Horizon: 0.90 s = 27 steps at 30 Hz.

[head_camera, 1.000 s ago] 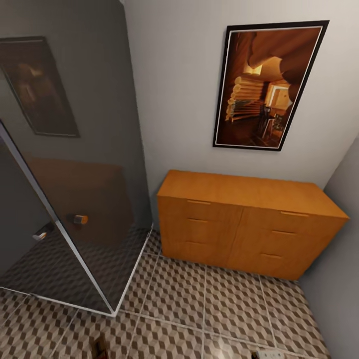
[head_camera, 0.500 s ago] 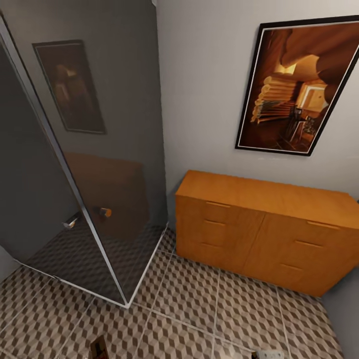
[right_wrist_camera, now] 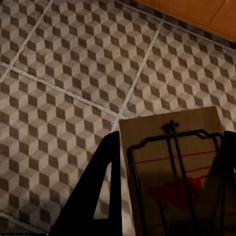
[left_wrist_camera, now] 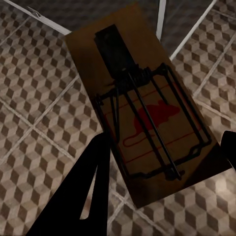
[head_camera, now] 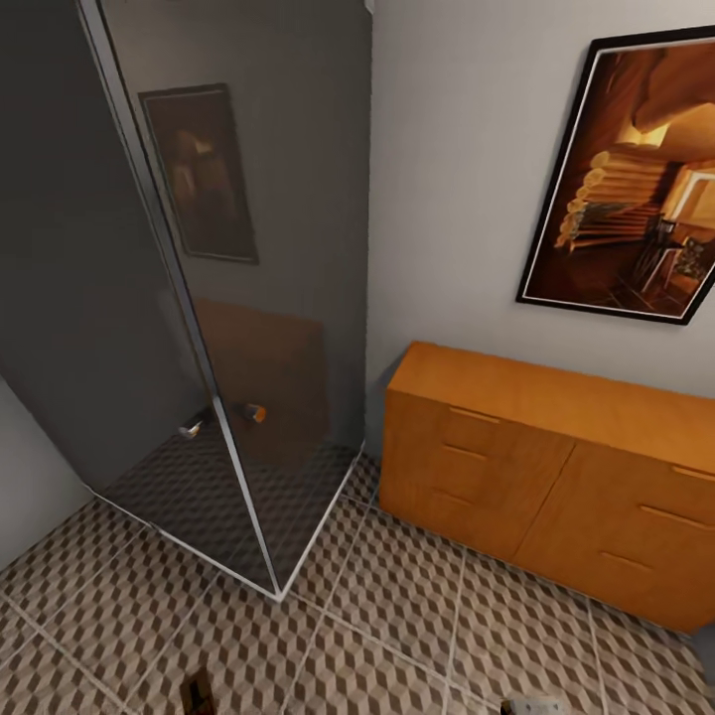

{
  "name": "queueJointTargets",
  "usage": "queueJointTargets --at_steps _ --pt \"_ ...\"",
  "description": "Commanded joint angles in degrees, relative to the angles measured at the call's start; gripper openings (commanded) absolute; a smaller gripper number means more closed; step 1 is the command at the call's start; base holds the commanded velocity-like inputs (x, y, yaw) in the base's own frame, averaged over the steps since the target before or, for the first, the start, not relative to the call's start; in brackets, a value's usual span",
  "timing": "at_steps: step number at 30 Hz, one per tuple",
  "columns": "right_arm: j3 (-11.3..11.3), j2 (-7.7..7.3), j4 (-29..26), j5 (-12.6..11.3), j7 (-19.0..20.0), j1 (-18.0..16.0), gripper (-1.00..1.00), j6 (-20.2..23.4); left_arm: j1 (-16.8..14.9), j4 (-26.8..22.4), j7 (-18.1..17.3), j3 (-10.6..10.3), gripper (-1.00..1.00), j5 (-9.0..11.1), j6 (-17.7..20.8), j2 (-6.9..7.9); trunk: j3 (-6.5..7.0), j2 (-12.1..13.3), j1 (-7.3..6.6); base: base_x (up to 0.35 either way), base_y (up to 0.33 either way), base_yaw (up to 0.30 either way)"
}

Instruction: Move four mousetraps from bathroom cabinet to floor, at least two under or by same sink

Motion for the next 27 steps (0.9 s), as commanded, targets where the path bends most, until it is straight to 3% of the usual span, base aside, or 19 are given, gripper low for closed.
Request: queueJointTargets --at_steps 1,27 --pt "0.5 -0.06 -0.1 -0.4 -0.4 0.0 -1.0 -0.1 -0.1 0.2 0.2 -0.5 -1.0 0.3 -0.2 -0.04 -0.12 -0.1 0.03 0.0 0.0 0.256" --pt "0.6 0.03 -0.1 -0.4 -0.4 0.0 -1.0 -0.1 -0.1 0.2 0.2 -0.5 -1.0 0.3 0.8 -0.06 -0.12 -0.1 0.03 0.0 0.0 0.256"
